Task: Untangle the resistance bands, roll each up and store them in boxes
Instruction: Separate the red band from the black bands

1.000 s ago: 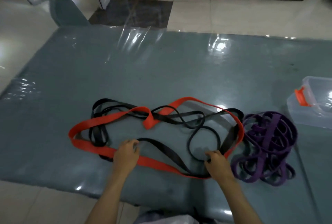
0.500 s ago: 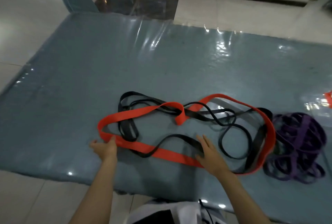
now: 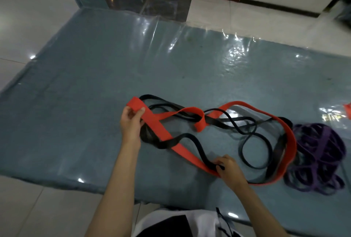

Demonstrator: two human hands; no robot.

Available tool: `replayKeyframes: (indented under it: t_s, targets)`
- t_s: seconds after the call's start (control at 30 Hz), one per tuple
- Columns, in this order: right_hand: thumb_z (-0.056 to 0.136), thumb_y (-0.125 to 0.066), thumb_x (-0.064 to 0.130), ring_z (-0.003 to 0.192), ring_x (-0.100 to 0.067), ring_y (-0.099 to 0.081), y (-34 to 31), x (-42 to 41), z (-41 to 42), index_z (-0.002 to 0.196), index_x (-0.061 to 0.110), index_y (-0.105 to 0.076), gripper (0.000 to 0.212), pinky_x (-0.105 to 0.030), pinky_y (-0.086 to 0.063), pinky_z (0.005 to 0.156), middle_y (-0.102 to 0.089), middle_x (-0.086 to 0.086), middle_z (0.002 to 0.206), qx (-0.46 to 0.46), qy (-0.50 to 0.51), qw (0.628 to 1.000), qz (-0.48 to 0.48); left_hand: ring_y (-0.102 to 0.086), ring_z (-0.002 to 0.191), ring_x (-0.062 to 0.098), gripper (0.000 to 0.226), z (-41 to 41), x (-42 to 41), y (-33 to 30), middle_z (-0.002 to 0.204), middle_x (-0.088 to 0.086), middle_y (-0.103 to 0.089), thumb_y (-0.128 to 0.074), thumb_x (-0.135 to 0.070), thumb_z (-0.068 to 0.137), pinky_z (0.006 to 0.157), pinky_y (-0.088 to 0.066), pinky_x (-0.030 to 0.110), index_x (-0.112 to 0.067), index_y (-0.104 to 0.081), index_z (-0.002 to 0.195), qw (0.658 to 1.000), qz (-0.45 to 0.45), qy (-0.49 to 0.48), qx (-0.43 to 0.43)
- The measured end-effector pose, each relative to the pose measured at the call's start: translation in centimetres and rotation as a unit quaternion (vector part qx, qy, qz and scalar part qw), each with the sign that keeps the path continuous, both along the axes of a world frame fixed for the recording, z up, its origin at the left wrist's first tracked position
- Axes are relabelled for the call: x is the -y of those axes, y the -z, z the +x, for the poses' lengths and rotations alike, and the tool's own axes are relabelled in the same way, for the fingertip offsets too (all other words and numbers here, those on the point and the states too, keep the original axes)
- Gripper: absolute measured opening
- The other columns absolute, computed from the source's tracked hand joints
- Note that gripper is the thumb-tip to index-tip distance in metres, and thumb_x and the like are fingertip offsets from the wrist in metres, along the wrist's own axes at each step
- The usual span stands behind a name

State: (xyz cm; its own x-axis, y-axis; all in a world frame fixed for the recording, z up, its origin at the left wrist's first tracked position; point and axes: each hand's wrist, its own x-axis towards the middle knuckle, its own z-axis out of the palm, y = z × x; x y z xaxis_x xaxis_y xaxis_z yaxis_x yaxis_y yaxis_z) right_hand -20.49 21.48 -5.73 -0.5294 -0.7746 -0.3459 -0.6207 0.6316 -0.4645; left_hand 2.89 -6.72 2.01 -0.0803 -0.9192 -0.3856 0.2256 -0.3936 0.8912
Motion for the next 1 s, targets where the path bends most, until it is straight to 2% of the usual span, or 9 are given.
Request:
replayKeyframes:
  t_s: [0.17, 0.3, 0.43, 0.5, 0.57, 0.63, 0.8, 0.93, 1.0]
  targets:
    - [0.086, -0.072, -0.005, 0.097, -0.033, -0.068, -0.8, -0.1, -0.4, 0.101, 0.006, -0.079, 0.020, -0.042, -0.056, 0.083, -0.067, -0.010, 0.102, -0.047, 0.070, 0.995, -0.059, -0.073, 0.090, 0.008, 0.026, -1.3, 0.8, -3.0, 0.093, -0.009, -0.078, -0.072, 0.000, 0.093, 0.080, -0.060, 0.025, -0.026, -0.072, 0.092, 0.995, -0.088, 0.036, -0.014]
    - [0.078, -0.081, -0.006, 0.099, -0.027, -0.062, -1.7, -1.0, -0.4, 0.096, 0.007, -0.076, 0.023, -0.028, -0.047, 0.075, -0.065, -0.008, 0.109, -0.171, 0.113, 0.963, -0.177, -0.072, 0.082, 0.004, 0.023, -1.5, 1.1, -3.4, 0.087, -0.012, -0.078, -0.070, -0.001, 0.096, 0.074, -0.060, 0.023, -0.024, -0.071, 0.092, 0.994, -0.097, 0.042, 0.026]
    - [0.081, -0.075, -0.015, 0.083, 0.000, -0.056, -2.2, -0.7, -0.4, 0.094, 0.010, -0.068, 0.029, -0.003, -0.039, 0.076, -0.056, 0.004, 0.100, -0.141, 0.133, 0.941, -0.279, -0.060, 0.071, 0.012, 0.026, -1.0, 1.3, -2.8, 0.079, 0.002, -0.062, -0.062, -0.005, 0.102, 0.061, -0.056, 0.019, -0.021, -0.058, 0.081, 0.990, -0.055, 0.077, 0.108]
    - [0.080, -0.072, -0.020, 0.090, 0.003, -0.058, -2.0, 0.0, -0.1, 0.097, 0.010, -0.068, 0.034, -0.011, -0.047, 0.083, -0.060, 0.002, 0.102, -0.119, 0.131, 0.934, -0.311, -0.060, 0.073, 0.016, 0.027, -1.2, 1.3, -2.4, 0.084, 0.006, -0.060, -0.057, -0.006, 0.105, 0.060, -0.058, 0.020, -0.020, -0.053, 0.082, 0.990, -0.010, 0.093, 0.105]
    - [0.082, -0.072, -0.019, 0.102, -0.007, -0.062, -2.3, 0.7, 0.6, 0.098, 0.006, -0.069, 0.030, -0.023, -0.051, 0.094, -0.066, -0.002, 0.110, -0.115, 0.084, 0.931, -0.337, -0.066, 0.082, 0.021, 0.014, -1.7, 1.2, -2.4, 0.094, 0.009, -0.065, -0.057, -0.007, 0.106, 0.070, -0.062, 0.030, -0.016, -0.057, 0.096, 0.992, 0.028, 0.091, 0.080]
    - [0.087, -0.070, -0.009, 0.109, -0.010, -0.062, -2.4, 1.0, 0.9, 0.098, 0.006, -0.069, 0.018, -0.017, -0.046, 0.100, -0.063, 0.000, 0.115, -0.107, 0.019, 0.932, -0.346, -0.067, 0.091, 0.024, 0.008, -2.4, 1.0, -2.6, 0.102, 0.012, -0.066, -0.058, -0.007, 0.106, 0.085, -0.060, 0.040, -0.011, -0.057, 0.113, 0.994, 0.046, 0.084, 0.054]
    - [0.089, -0.062, 0.008, 0.085, -0.013, -0.065, -1.0, -0.5, 0.9, 0.089, 0.011, -0.069, 0.008, -0.022, -0.050, 0.087, -0.062, 0.003, 0.095, -0.052, -0.066, 0.952, -0.295, -0.066, 0.083, 0.019, 0.021, -4.1, 0.7, -4.0, 0.084, 0.005, -0.065, -0.056, -0.006, 0.106, 0.078, -0.060, 0.034, -0.021, -0.056, 0.091, 0.998, 0.010, 0.066, 0.005]
    - [0.087, -0.073, 0.000, 0.077, -0.015, -0.071, 0.3, -2.3, 0.8, 0.087, 0.012, -0.077, 0.012, -0.036, -0.059, 0.074, -0.072, 0.002, 0.087, 0.004, -0.026, 0.972, -0.233, -0.070, 0.072, 0.010, 0.025, -5.0, 0.7, -5.8, 0.072, -0.006, -0.070, -0.055, -0.007, 0.105, 0.087, -0.060, 0.038, -0.022, -0.057, 0.085, 0.996, -0.021, 0.073, -0.039]
    - [0.089, -0.072, 0.010, 0.073, -0.009, -0.071, 0.3, -2.5, 0.8, 0.087, 0.018, -0.077, 0.009, -0.036, -0.059, 0.071, -0.075, 0.009, 0.081, 0.025, 0.005, 0.975, -0.219, -0.069, 0.074, 0.011, 0.021, -5.4, 0.6, -6.6, 0.076, -0.005, -0.071, -0.058, -0.009, 0.105, 0.088, -0.060, 0.040, -0.022, -0.059, 0.088, 0.995, -0.030, 0.080, -0.056]
